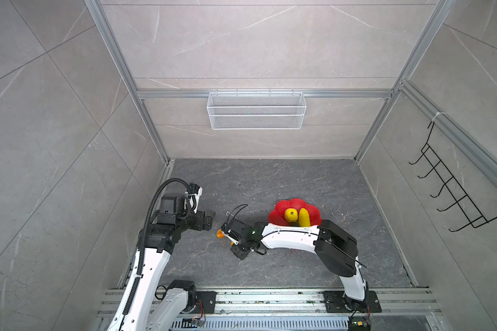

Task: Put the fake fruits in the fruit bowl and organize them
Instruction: 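Reach the right gripper to the nearer red-orange fruit and grasp it, then carry the red-orange fruit into the red bowl and release it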

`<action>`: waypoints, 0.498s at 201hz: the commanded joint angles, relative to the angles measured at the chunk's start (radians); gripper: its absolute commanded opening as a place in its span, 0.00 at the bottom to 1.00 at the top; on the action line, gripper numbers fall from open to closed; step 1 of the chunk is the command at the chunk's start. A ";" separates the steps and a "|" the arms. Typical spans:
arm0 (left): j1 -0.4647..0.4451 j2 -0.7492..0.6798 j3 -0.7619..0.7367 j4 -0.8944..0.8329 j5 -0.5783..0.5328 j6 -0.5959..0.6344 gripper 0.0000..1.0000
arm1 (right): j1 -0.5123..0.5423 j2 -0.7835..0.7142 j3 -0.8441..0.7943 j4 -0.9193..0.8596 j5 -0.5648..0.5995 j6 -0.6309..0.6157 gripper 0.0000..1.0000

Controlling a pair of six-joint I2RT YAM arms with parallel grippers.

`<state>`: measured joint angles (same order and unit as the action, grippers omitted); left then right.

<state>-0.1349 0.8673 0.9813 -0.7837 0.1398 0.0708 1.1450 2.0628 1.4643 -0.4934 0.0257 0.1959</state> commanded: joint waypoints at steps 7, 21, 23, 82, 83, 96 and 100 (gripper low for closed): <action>0.004 -0.011 0.005 0.008 0.018 -0.007 1.00 | -0.018 -0.082 -0.002 -0.039 0.024 0.005 0.16; 0.004 -0.012 0.004 0.009 0.018 -0.008 1.00 | -0.033 -0.157 -0.036 -0.052 0.045 0.011 0.16; 0.004 -0.012 0.004 0.009 0.018 -0.008 1.00 | -0.036 -0.169 -0.042 -0.053 0.047 0.012 0.16; 0.004 -0.038 0.010 -0.005 0.034 -0.017 1.00 | -0.217 -0.454 -0.175 -0.206 0.145 0.057 0.16; 0.004 -0.039 0.010 -0.005 0.035 -0.017 1.00 | -0.219 -0.455 -0.176 -0.209 0.145 0.059 0.16; 0.004 -0.048 0.007 -0.005 0.040 -0.018 1.00 | -0.270 -0.498 -0.203 -0.239 0.155 0.080 0.17; 0.004 -0.050 0.007 -0.005 0.042 -0.019 1.00 | -0.286 -0.508 -0.213 -0.244 0.158 0.086 0.17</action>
<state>-0.1349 0.8471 0.9813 -0.7853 0.1459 0.0666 0.9257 1.6058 1.3128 -0.6128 0.1276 0.2295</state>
